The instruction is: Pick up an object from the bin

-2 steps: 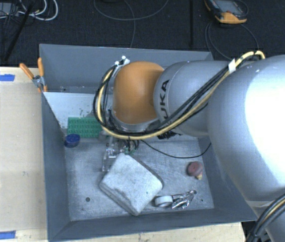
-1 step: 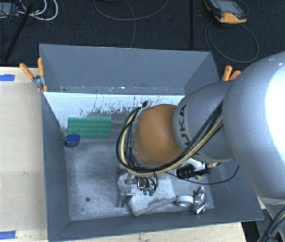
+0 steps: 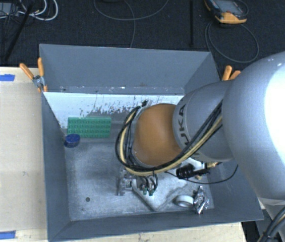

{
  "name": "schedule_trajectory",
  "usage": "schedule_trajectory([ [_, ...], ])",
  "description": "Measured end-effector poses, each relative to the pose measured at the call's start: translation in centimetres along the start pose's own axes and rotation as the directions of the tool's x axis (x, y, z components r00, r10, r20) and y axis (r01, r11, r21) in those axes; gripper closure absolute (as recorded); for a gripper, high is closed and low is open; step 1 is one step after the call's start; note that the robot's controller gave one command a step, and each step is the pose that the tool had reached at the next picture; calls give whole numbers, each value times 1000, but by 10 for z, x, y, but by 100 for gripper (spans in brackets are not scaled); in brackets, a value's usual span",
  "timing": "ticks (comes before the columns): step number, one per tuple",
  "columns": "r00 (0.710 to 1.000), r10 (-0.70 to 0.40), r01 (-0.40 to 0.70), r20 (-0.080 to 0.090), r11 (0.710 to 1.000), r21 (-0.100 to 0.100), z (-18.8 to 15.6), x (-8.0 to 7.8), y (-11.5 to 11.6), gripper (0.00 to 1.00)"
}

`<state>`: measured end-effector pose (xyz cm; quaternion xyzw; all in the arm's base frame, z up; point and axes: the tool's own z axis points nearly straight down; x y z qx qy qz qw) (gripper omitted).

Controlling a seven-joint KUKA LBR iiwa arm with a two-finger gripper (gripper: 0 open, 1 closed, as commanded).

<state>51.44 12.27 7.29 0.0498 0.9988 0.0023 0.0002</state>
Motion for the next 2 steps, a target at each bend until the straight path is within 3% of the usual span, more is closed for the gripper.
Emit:
schedule_trajectory([
  [1,1000,3,-3,2,1000,2,2,0,-2,0],
  [2,996,94,-94,4,996,2,1,-12,-72,0],
])
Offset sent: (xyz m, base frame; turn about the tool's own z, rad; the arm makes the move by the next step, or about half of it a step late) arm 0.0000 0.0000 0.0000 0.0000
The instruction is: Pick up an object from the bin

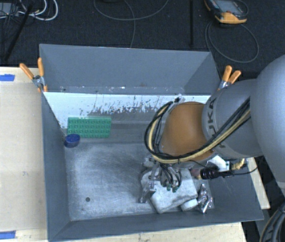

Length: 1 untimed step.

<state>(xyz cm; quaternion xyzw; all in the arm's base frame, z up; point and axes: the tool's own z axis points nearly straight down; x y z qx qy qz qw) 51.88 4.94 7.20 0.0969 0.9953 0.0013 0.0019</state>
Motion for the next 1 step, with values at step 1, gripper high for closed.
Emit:
schedule_trajectory([
  [1,999,52,-52,-5,999,-2,0,-25,-27,0],
])
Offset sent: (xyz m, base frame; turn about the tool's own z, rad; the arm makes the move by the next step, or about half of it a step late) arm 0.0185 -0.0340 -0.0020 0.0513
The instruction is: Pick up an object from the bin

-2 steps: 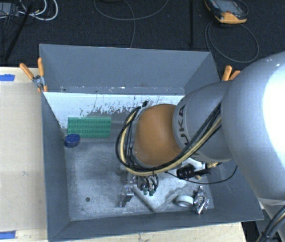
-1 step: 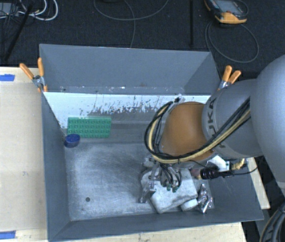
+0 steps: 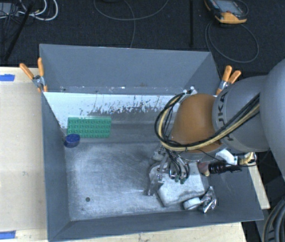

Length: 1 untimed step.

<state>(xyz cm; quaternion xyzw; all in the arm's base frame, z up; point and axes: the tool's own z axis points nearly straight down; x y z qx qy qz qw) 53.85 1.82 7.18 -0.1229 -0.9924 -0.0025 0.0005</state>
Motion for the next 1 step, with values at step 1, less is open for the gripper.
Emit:
schedule_trajectory([
  [1,963,267,-267,13,964,-4,-2,17,-35,0],
])
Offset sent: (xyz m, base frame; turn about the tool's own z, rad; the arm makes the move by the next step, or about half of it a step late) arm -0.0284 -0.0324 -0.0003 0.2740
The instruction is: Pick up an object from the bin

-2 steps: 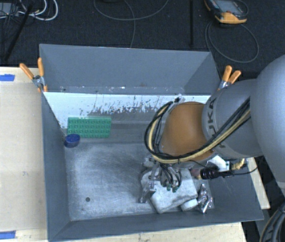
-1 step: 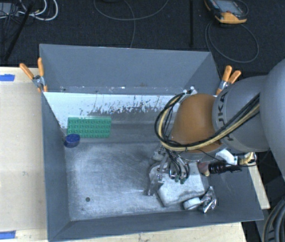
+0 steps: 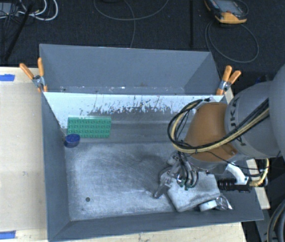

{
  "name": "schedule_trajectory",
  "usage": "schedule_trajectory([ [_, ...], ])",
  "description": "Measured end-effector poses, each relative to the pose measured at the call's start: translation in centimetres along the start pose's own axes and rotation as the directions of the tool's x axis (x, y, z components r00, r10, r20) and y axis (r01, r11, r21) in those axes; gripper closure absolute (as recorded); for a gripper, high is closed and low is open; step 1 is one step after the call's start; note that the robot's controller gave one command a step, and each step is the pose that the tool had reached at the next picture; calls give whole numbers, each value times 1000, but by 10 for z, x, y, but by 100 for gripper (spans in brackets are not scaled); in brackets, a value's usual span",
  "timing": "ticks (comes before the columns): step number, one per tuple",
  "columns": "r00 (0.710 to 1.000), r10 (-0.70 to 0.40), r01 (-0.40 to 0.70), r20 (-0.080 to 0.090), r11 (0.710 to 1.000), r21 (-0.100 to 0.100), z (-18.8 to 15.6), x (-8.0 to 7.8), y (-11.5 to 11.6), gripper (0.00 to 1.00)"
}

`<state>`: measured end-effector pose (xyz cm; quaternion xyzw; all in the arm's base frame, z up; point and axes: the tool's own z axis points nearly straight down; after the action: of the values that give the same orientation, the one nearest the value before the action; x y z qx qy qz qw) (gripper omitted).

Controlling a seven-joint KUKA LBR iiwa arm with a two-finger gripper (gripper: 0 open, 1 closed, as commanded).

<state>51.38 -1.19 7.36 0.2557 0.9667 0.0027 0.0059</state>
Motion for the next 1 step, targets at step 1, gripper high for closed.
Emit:
schedule_trajectory([
  [1,1000,-7,7,-11,1000,5,2,-68,5,0],
])
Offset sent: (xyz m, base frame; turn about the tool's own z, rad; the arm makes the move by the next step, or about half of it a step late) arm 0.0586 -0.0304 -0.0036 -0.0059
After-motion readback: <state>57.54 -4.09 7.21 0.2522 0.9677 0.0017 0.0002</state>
